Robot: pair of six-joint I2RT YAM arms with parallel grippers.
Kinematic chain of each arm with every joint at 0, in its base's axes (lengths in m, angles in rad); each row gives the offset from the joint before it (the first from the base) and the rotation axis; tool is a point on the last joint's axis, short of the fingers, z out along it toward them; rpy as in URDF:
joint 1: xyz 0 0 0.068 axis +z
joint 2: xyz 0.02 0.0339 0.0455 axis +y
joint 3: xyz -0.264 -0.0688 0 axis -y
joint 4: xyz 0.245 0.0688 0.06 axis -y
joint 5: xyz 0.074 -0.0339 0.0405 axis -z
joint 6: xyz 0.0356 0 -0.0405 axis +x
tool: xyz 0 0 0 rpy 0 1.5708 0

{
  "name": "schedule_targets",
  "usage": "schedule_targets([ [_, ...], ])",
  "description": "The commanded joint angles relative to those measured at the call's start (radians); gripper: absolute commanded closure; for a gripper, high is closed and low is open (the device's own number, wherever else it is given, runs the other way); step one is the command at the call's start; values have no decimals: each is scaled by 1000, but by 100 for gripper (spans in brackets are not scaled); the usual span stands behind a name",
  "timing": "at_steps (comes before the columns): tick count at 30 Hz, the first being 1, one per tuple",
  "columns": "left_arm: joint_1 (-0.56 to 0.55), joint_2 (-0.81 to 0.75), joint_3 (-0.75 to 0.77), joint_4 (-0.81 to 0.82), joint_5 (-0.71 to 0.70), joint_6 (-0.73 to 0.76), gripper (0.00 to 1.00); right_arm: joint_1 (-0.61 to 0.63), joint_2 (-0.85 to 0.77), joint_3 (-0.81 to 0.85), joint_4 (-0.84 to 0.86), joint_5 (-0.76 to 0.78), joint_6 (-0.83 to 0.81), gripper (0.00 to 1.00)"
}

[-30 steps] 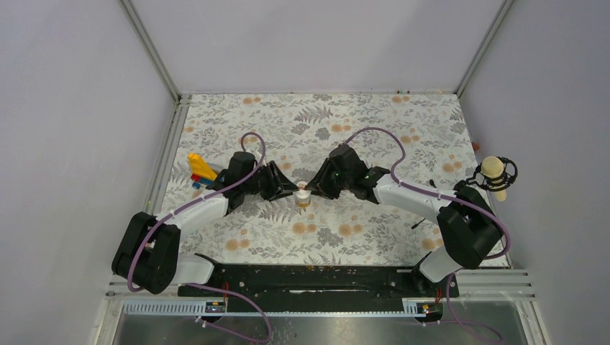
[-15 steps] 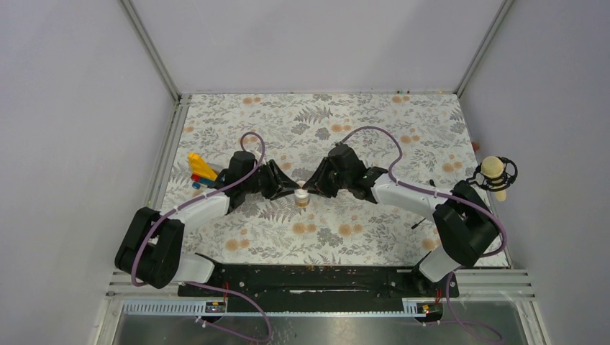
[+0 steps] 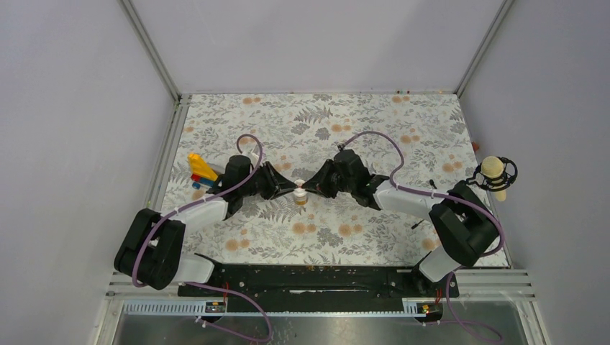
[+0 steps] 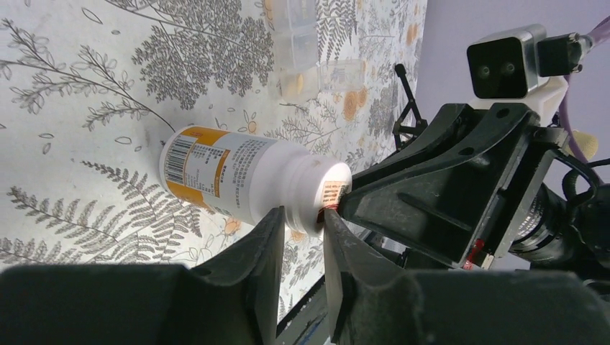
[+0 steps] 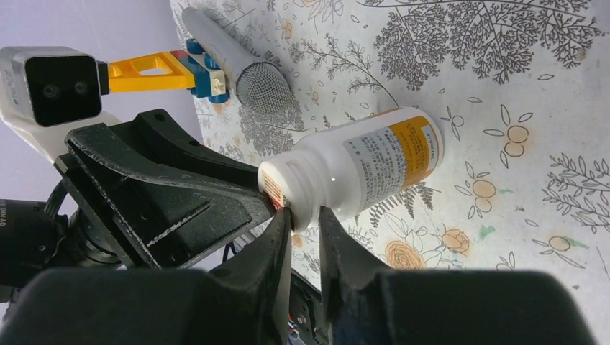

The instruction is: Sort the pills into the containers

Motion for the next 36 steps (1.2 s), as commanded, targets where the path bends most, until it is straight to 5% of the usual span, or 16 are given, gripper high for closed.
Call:
schedule_targets([
  [1, -10, 11, -51, -1, 0, 53, 83, 5, 60, -79, 107, -12, -5, 86],
  [5, -10, 24, -68, 18, -4, 62, 86, 5, 85, -111, 204, -38, -5, 100],
  [12, -10, 33, -53, 13, 1, 62, 97, 4, 77, -93, 206, -52, -16, 99],
  [22, 26, -70, 205, -318, -153, 198, 63, -25, -56, 225, -332, 81, -227, 52],
  [26, 30, -69, 308, -411, -186, 262, 58, -55, -113, 313, -506, 175, -298, 40],
  [32, 27, -47, 414, -480, -139, 323, 52, -126, -183, 317, -705, 277, -395, 38],
  [36, -6, 18, 497, -491, -95, 359, 51, -183, -195, 260, -744, 311, -416, 47],
])
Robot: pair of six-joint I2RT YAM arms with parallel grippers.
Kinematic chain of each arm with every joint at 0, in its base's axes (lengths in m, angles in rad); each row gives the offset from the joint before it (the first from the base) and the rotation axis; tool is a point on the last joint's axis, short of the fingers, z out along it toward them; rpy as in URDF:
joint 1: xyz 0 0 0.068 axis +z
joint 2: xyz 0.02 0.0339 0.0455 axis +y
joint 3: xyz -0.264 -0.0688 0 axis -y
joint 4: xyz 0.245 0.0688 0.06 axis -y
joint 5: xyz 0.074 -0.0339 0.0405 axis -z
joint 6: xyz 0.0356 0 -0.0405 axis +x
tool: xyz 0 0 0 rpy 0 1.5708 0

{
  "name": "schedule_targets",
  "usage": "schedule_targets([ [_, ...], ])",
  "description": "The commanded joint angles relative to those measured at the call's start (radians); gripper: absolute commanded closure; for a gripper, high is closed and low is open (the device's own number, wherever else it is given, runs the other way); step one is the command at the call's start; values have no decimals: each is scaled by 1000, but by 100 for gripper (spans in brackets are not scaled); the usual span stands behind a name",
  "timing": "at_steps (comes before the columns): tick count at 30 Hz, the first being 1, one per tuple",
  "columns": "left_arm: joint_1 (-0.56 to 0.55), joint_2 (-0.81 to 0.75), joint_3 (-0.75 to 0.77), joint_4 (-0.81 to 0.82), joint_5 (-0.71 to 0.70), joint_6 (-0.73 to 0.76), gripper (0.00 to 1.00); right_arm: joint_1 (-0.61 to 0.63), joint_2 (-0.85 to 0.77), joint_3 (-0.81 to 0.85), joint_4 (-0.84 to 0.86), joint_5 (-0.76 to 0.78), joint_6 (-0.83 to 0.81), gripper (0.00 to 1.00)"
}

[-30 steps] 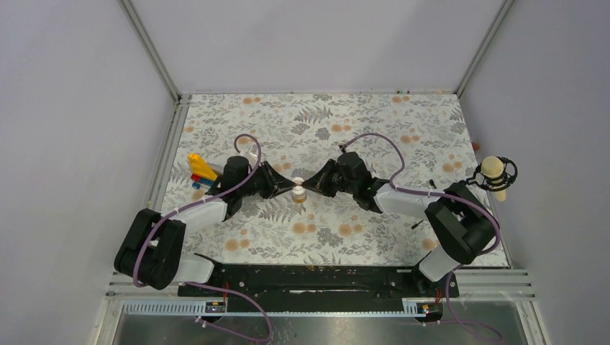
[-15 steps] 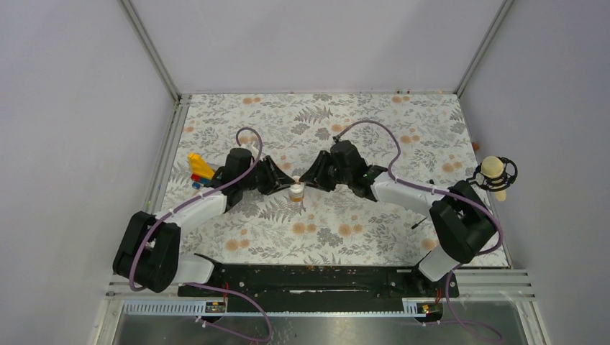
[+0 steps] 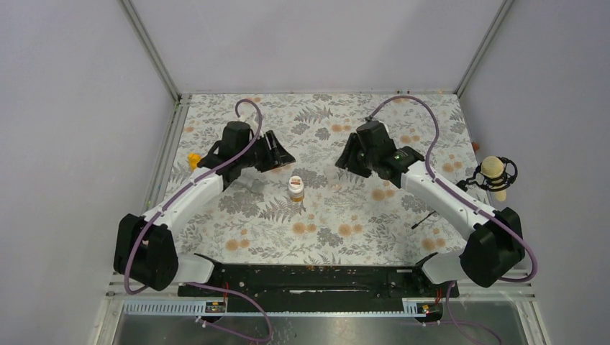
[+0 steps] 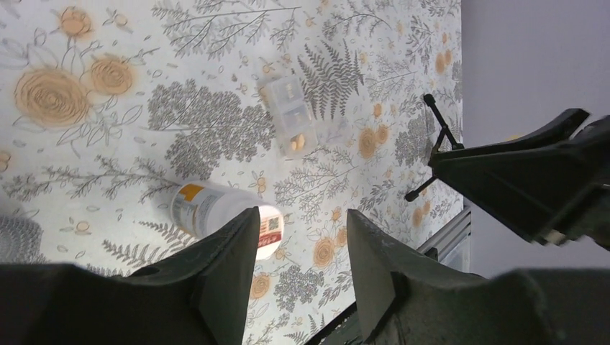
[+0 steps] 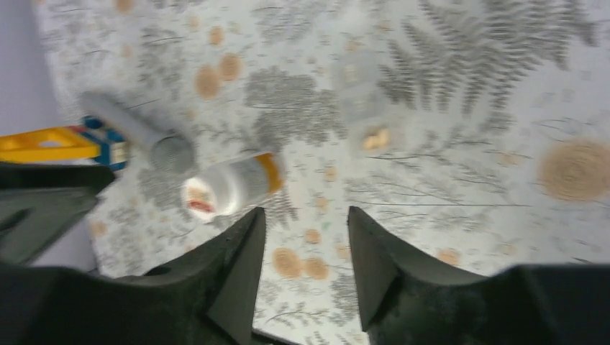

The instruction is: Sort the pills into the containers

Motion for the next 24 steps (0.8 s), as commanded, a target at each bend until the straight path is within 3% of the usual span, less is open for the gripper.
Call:
schedule_targets([
  [1, -41, 67, 121, -26, 33, 71, 51, -63, -10, -55, -141, 88, -60, 51],
  [5, -93, 217, 241, -76, 29, 74, 48, -121, 36, -68, -176, 106, -65, 59],
  [8, -122, 379, 383, -170, 45, 81, 48, -135, 86, -51, -189, 119, -86, 60],
  [12, -148, 525, 474, -175, 97, 58, 46, -144, 157, -22, -178, 105, -106, 59],
  [19, -208, 668, 494, -124, 37, 35, 43, -152, 266, -1, -89, 19, -122, 57],
  [24, -233, 700, 440, 6, -5, -66, 43, -154, 292, -15, -29, -29, -138, 57],
])
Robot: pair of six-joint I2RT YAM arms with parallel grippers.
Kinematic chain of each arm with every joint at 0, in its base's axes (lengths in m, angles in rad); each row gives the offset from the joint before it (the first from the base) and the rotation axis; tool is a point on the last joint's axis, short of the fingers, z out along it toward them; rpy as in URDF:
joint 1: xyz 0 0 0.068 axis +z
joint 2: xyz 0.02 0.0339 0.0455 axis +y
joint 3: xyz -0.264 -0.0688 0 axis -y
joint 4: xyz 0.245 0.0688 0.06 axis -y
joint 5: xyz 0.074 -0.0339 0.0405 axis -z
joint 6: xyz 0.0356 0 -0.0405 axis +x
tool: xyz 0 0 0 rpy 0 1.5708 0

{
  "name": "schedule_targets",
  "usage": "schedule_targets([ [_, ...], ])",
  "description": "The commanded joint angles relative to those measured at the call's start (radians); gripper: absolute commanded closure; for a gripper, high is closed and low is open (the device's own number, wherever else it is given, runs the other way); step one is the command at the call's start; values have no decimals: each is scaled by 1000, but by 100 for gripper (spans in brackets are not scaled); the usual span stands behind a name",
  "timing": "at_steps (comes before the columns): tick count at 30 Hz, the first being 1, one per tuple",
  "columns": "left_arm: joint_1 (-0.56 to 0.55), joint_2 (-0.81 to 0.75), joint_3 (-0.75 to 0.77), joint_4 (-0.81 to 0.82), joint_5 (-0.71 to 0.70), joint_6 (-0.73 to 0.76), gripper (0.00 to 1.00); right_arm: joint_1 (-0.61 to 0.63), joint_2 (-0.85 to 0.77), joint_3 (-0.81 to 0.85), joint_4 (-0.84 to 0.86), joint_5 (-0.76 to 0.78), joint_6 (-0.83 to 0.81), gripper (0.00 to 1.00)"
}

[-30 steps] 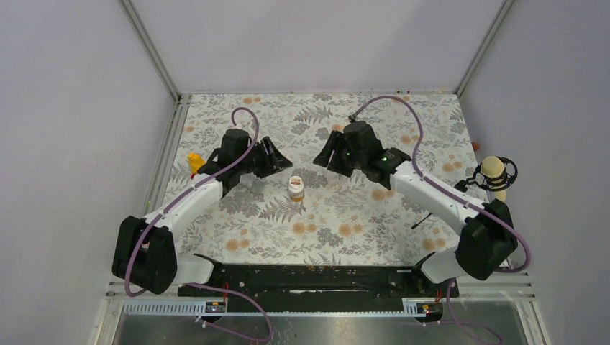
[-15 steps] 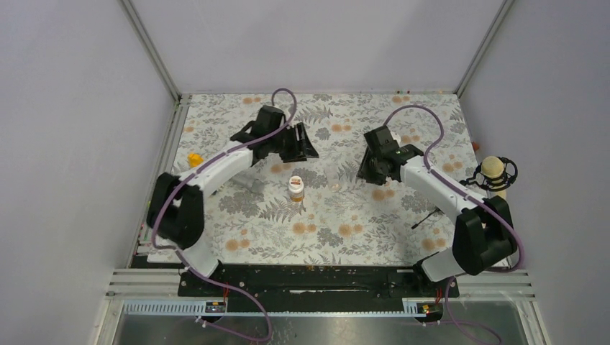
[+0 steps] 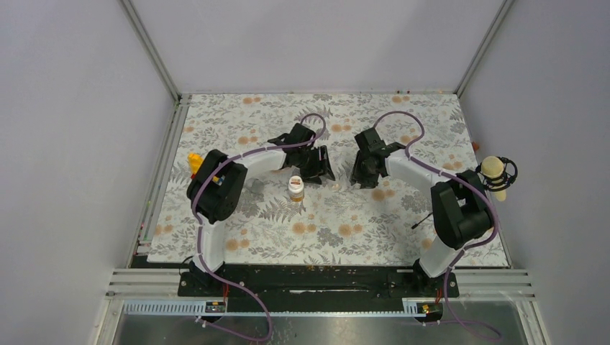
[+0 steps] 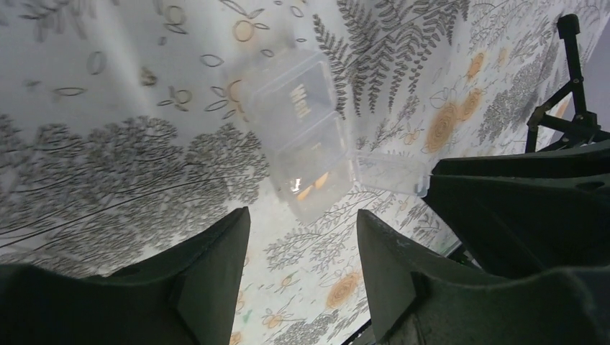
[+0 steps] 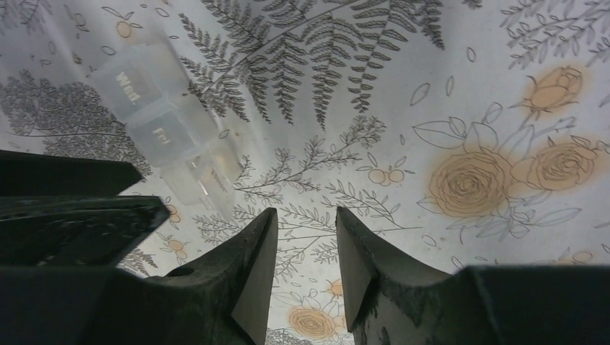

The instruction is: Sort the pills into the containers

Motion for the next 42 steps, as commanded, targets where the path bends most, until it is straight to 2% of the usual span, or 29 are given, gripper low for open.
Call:
schedule_targets([
  [1, -15, 3, -9, 152, -45, -100, 44, -7, 14, 29, 70, -48, -27, 57],
  [5, -15, -14, -23, 202, -106, -136, 44, -10, 26, 24, 90, -54, -37, 56],
  [9, -14, -16, -42, 223, -155, -176, 49, -16, 33, 22, 97, -53, -43, 56],
  [16, -14, 23, -54, 239, -154, -207, 63, -23, 38, 13, 104, -54, -55, 56],
  [21, -15, 21, -81, 232, -128, -179, 68, -34, 37, 6, 135, -78, -59, 56],
  [27, -15, 30, -102, 200, -136, -165, 69, -48, 66, 0, 226, -197, -48, 55],
  [33, -14, 46, -77, 162, -156, -174, 71, -48, 61, -45, 337, -315, -72, 49],
  [42, -13, 65, -54, 126, -136, -193, 72, -48, 135, -13, 308, -401, -116, 45],
])
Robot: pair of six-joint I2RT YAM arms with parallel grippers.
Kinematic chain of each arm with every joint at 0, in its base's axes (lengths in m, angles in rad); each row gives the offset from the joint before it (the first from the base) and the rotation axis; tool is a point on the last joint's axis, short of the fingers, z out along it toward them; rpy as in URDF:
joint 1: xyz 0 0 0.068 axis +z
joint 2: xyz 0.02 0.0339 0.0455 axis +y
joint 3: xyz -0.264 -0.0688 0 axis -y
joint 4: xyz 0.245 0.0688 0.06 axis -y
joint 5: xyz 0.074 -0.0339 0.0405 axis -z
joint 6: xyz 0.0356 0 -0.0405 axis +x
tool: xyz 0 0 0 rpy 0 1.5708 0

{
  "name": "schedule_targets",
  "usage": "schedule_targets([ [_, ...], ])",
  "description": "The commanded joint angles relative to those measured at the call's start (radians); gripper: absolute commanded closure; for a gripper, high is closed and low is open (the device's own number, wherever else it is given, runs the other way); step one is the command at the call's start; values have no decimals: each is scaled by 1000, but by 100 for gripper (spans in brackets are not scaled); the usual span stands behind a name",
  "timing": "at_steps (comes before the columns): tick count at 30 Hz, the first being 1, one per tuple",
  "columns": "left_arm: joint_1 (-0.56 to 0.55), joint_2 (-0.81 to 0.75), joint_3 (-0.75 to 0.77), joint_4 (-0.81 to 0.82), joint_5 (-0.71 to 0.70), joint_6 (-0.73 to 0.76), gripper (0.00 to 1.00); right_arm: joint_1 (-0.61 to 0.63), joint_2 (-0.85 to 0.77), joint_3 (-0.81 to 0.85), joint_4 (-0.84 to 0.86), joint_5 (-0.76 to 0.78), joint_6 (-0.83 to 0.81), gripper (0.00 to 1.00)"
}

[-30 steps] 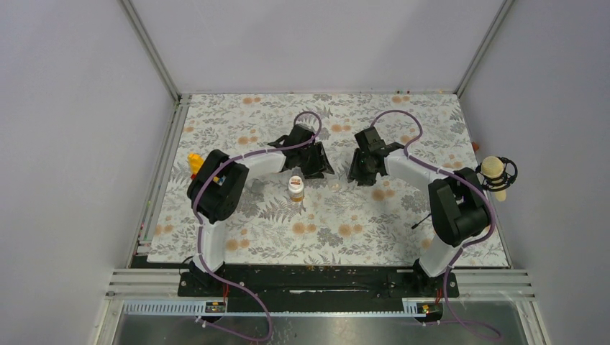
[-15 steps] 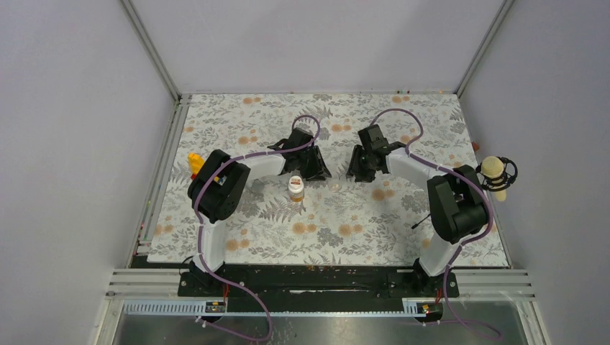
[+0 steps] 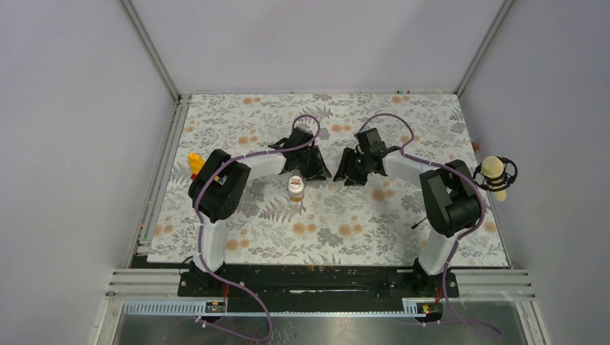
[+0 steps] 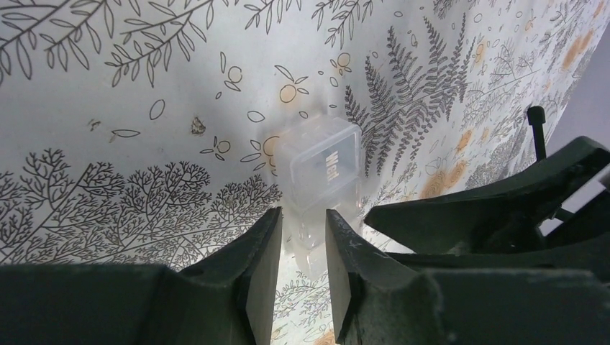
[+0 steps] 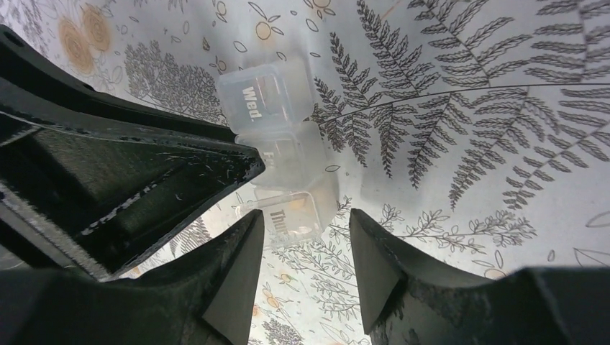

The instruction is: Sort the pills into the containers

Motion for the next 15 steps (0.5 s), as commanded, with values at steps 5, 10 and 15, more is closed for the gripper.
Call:
schedule_targets([
  [5, 3, 45, 31, -83, -12, 1, 72, -3, 66, 60, -56, -48, -40, 45],
  [10, 3, 58, 45, -107, -12, 7, 72, -3, 77, 69, -83, -41, -64, 45],
  [15, 3, 65, 49, -132, -20, 15, 72, 2, 80, 69, -117, -53, -100, 45],
])
